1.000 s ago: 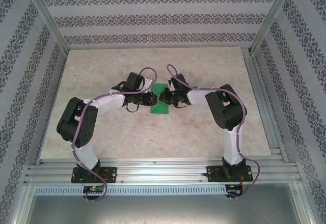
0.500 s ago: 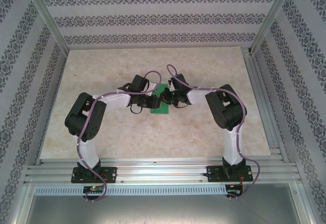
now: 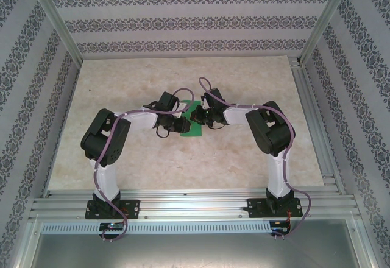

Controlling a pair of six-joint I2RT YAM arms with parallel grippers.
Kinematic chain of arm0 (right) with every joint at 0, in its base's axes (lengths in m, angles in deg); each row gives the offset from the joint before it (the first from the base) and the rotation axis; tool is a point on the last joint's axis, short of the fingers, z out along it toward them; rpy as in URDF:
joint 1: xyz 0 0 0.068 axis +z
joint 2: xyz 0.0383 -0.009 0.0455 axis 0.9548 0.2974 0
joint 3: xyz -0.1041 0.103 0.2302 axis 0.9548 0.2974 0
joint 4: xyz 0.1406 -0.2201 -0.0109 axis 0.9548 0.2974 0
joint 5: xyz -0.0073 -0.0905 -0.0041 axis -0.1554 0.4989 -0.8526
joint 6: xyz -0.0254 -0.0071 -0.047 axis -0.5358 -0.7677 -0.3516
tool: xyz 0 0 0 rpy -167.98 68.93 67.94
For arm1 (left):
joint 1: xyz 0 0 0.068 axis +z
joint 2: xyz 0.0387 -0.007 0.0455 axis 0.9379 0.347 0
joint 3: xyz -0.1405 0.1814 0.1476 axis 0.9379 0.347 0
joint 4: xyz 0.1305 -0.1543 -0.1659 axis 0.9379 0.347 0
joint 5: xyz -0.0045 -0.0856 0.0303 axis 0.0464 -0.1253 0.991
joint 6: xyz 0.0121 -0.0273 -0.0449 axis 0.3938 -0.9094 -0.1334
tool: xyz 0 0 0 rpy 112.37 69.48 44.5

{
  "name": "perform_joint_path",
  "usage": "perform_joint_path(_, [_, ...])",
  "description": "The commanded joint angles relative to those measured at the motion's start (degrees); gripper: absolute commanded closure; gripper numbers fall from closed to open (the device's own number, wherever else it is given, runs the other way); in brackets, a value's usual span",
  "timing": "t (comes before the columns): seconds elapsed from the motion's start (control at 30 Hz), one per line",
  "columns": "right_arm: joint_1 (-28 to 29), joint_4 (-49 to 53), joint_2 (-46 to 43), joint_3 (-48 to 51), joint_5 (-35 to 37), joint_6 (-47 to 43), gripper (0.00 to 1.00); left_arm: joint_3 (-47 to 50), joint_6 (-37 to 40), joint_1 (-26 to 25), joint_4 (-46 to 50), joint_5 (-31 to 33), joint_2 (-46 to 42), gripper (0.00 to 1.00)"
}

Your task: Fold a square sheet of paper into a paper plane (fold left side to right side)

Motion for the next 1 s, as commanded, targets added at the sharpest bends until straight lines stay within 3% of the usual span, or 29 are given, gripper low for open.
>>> perform_joint_path(0.0, [1.1,8.4,2.8,1.6,3.7,-1.7,0.98,1.4,2.2,-0.6,2.8,2.8,0.4,0.78])
perform_joint_path(0.37, [0.5,6.4,2.0,1.2,1.8,-1.7,0.98,6.0,1.0,-1.0,-0.5,2.4,0.5,0.78])
perform_joint_path(0.63, [-2.1,10.1,-5.6,-2.1,1.6,-4.5,0.95,7.7,1.0,-2.3,0.4,5.5,0.6,0.79])
perform_joint_path(0.97, [-0.2,-0.6,-9.8,8.2,-2.0,3.0,1.00,7.1,1.0,-3.7,2.1,8.7,1.4,0.79])
